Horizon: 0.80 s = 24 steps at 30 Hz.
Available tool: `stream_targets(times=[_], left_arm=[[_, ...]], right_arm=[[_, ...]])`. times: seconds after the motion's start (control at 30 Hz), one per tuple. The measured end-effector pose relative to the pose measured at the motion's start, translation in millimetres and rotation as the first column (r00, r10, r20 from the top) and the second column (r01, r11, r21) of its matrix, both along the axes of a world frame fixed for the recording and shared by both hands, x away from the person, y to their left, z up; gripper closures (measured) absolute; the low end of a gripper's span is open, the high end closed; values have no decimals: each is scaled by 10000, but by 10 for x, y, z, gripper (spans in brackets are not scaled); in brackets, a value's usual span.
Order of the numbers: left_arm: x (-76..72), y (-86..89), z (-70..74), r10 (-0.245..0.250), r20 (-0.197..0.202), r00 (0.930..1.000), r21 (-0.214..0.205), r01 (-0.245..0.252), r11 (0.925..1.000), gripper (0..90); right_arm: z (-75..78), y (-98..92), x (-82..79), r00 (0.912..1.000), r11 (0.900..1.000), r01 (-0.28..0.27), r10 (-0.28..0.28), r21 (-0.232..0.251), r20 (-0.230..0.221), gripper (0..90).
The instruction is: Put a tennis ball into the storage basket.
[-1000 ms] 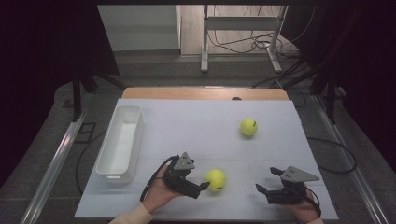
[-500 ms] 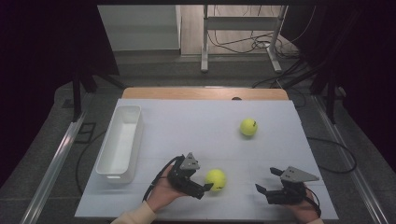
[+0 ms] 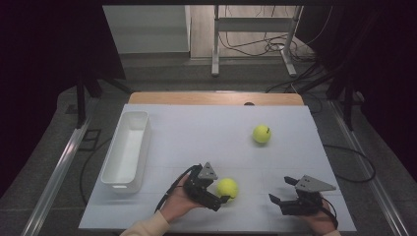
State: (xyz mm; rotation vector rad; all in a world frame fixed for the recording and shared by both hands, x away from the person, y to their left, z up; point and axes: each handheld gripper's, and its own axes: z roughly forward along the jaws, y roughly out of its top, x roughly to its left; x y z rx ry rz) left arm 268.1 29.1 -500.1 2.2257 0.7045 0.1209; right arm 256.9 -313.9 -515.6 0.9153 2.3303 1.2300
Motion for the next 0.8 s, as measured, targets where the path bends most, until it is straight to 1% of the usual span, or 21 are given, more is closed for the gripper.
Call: stream_targets(times=[0.2, 0.33, 0.53, 0.7, 0.8], left_arm=[[26, -63, -29, -97, -96, 9999, 62, 97, 9999, 39], [67, -108, -61, -146, -234, 9996, 48, 147, 9999, 40], [102, -179, -99, -249, -374, 9990, 154, 255, 9996, 44], [124, -215, -121, -264, -495, 9984, 157, 272, 9995, 59], [137, -230, -133, -252, -555, 9981, 227, 265, 9994, 80]], right_arm=[[-3, 3, 1, 10000, 10000, -4, 4, 22, -10, 137], [-4, 3, 1, 10000, 10000, -2, 2, 25, -22, 137], [-5, 3, 2, 10000, 10000, -4, 4, 36, -26, 137], [-6, 2, 2, 10000, 10000, -9, 9, 36, -28, 137], [-6, 2, 2, 10000, 10000, -7, 8, 39, -36, 137]])
